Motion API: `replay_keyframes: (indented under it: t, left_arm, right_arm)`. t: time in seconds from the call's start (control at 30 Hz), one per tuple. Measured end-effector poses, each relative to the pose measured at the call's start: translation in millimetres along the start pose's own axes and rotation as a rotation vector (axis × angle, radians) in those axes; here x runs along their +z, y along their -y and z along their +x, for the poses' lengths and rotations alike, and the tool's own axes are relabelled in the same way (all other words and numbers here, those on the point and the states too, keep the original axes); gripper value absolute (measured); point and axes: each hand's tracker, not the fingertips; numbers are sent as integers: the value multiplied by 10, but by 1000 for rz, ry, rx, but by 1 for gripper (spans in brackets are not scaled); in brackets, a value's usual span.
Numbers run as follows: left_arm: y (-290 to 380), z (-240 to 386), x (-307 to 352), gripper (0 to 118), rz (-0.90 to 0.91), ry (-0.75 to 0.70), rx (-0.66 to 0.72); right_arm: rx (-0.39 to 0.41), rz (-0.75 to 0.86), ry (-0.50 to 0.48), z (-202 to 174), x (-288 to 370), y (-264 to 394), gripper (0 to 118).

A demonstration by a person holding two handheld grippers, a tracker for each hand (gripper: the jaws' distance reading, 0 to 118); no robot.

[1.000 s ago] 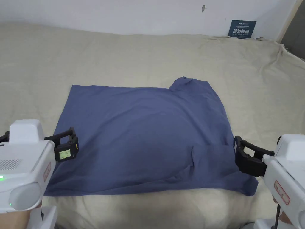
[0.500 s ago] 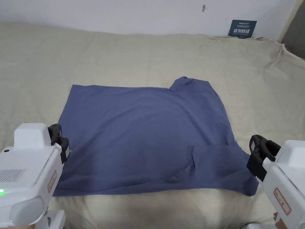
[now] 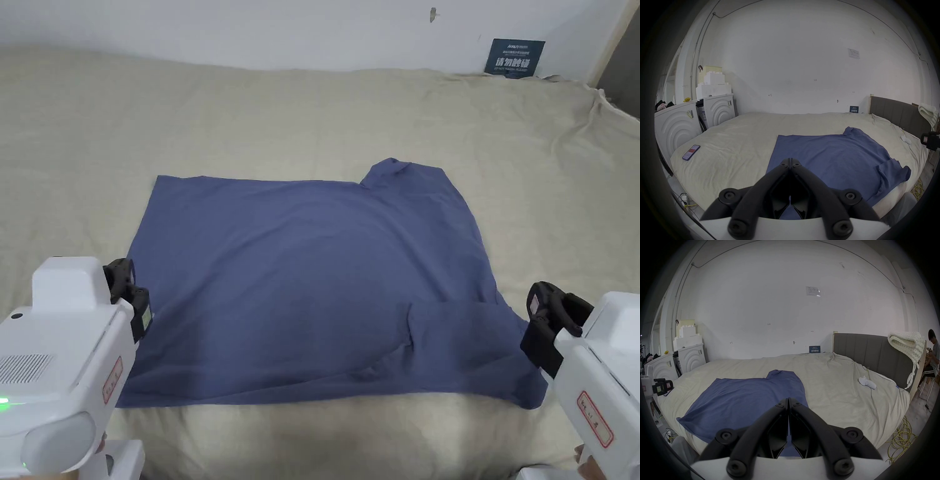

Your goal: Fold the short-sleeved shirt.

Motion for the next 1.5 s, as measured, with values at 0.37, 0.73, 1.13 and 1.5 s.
replay_keyframes:
  t: [0.37, 0.73, 1.13, 1.5]
  left_arm:
    - [-149, -321, -123, 96, -194, 37, 93]
    - [58, -684, -697, 114, -716, -42, -21]
    - [529, -698, -1077, 35, -931, 50, -2]
    - [405, -690, -856, 0, -812, 81, 119]
  right_arm:
    - [-1, -5, -8, 19, -42, 0, 0]
    - [11, -29, -2, 27, -59, 38, 0]
    - [9, -62, 37, 47, -114, 101, 0]
    - [1, -68, 38, 126, -89, 65, 0]
